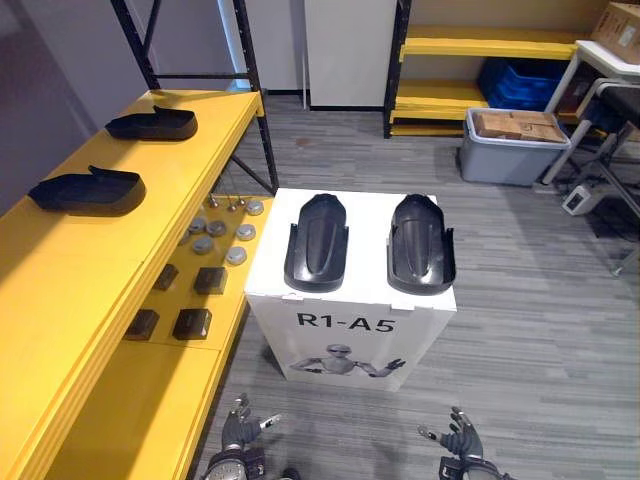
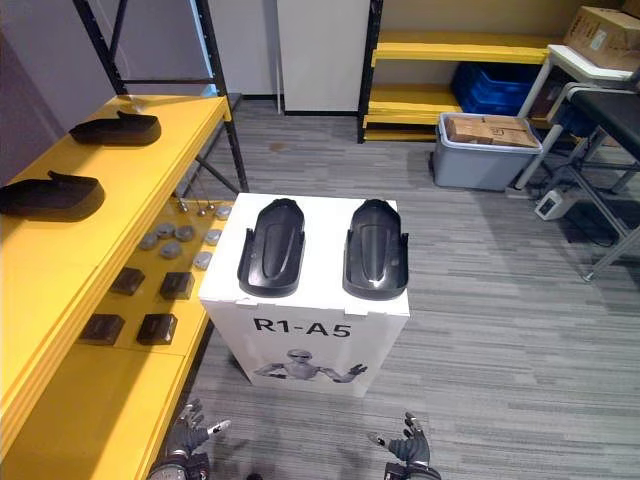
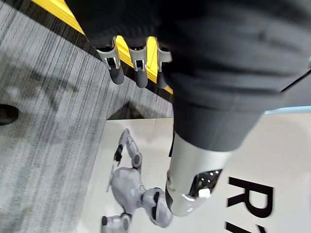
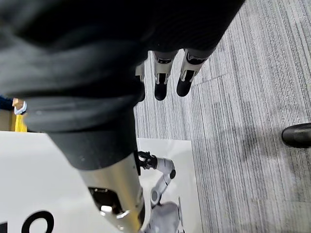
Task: Walk over and take plastic housings, then place them on the shelf
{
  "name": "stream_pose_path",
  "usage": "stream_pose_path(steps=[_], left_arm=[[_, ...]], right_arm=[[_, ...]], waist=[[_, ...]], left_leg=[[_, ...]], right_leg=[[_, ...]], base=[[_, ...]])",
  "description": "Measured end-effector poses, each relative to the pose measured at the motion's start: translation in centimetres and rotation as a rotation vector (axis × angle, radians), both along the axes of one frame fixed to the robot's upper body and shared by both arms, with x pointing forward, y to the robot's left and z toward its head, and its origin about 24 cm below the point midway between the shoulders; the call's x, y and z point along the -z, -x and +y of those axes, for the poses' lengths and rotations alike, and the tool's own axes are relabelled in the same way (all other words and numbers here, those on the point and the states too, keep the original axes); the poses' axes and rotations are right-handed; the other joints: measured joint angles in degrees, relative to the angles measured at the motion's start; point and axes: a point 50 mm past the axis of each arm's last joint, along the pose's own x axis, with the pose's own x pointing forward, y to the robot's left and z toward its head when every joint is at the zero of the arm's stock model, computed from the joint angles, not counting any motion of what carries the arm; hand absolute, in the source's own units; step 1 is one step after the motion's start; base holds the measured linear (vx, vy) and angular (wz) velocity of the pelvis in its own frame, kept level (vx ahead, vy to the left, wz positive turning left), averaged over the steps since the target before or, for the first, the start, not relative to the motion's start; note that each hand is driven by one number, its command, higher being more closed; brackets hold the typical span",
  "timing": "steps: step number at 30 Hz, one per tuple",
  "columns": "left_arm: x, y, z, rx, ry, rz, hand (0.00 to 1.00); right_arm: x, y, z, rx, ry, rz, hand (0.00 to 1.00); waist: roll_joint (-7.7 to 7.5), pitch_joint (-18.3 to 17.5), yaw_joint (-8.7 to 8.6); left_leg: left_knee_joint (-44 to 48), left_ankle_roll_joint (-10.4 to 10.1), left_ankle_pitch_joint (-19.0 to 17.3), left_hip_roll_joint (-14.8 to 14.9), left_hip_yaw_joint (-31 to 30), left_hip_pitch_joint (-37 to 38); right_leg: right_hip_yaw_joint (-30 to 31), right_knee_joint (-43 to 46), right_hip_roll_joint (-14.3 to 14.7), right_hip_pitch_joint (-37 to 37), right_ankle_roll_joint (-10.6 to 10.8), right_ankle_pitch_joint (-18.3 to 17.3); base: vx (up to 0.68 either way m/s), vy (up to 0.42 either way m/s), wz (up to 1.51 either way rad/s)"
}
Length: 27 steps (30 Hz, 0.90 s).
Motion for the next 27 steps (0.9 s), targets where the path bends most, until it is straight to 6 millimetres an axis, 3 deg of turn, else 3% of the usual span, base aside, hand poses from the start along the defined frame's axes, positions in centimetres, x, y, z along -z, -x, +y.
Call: stream_pose_path(steps=[4, 5, 9, 12, 17, 21, 24, 27], left_arm=[[0.0, 0.5, 0.4, -0.002, -0.011, 0.006, 0.00], [-0.1, 0.8, 0.5, -0.003, -0.018, 0.005, 0.00], [0.0, 1.8, 0.9, 0.004, -0.032, 0.021, 0.00], [0.2, 2.6, 0.9, 0.023, -0.036, 0.045, 0.00], [0.3, 2.8, 0.8, 0.034, -0.030, 0.052, 0.00], [0.4, 3.3, 1.0, 0.037, -0.026, 0.063, 0.00], [0.5, 3.3, 0.8, 0.049, -0.017, 0.066, 0.00], [0.6, 3.4, 0.3, 0.062, -0.001, 0.069, 0.00]], right_arm=[[-3.6, -1.6, -3.0, 0.055, 0.120, -0.166, 0.00], [-5.7, -2.5, -4.6, 0.069, 0.196, -0.250, 0.00], [-11.3, -3.7, -8.3, 0.115, 0.400, -0.427, 0.00], [-14.2, -4.7, -9.9, 0.114, 0.515, -0.507, 0.00], [-19.0, -7.9, -10.4, 0.062, 0.621, -0.669, 0.00], [-22.0, -12.1, -8.5, -0.080, 0.671, -0.772, 0.00], [-22.0, -14.3, -7.5, -0.155, 0.689, -0.753, 0.00], [-21.1, -16.1, -6.6, -0.215, 0.709, -0.691, 0.00]], waist=[[-0.13, -0.1, -0.05], [-0.21, -0.1, -0.33], [-0.52, -0.4, -1.40], [-0.72, -0.7, -1.46], [-0.64, -1.3, -1.40], [-0.63, -1.3, -1.20], [-0.59, -1.3, -1.02], [-0.47, -1.2, 0.52]], left_leg=[[-1.2, 0.0, 0.1, -0.1, 1.2, 0.7], [-1.5, 0.0, 0.1, -0.1, 1.5, 0.8], [-2.0, 0.0, 0.1, -0.3, 1.5, 0.8], [-2.3, 0.0, 0.1, -0.5, 1.0, 0.6], [-2.3, 0.1, 0.1, -0.9, -0.8, -1.0], [-2.3, 0.2, 0.3, -1.3, -2.5, -1.6], [-2.3, 0.8, 0.7, -1.5, -4.0, -2.6], [-2.3, 1.0, 0.8, -1.6, -4.9, -2.9]], right_leg=[[1.2, 0.0, 0.3, -0.6, 0.0, 0.0], [1.8, 0.0, 0.3, -0.9, 0.1, 0.1], [2.3, 0.0, 0.4, -1.4, 0.1, 0.1], [3.1, 0.0, 0.4, -2.1, 0.2, 0.1], [3.1, 0.0, 0.2, -3.6, 0.7, 0.6], [2.8, -0.7, -0.1, -3.5, 0.9, 0.8], [1.4, -1.1, -0.3, -3.6, 0.9, 0.9], [0.9, -1.2, -0.4, -3.4, 0.8, 1.0]], base=[[0.03, 0.022, -0.16], [0.01, 0.017, -0.17], [0.00, 0.008, -0.07], [-0.01, 0.007, -0.13], [-0.02, 0.010, 0.00], [-0.02, 0.021, 0.08], [-0.01, 0.014, 0.21], [0.01, 0.016, 0.17]])
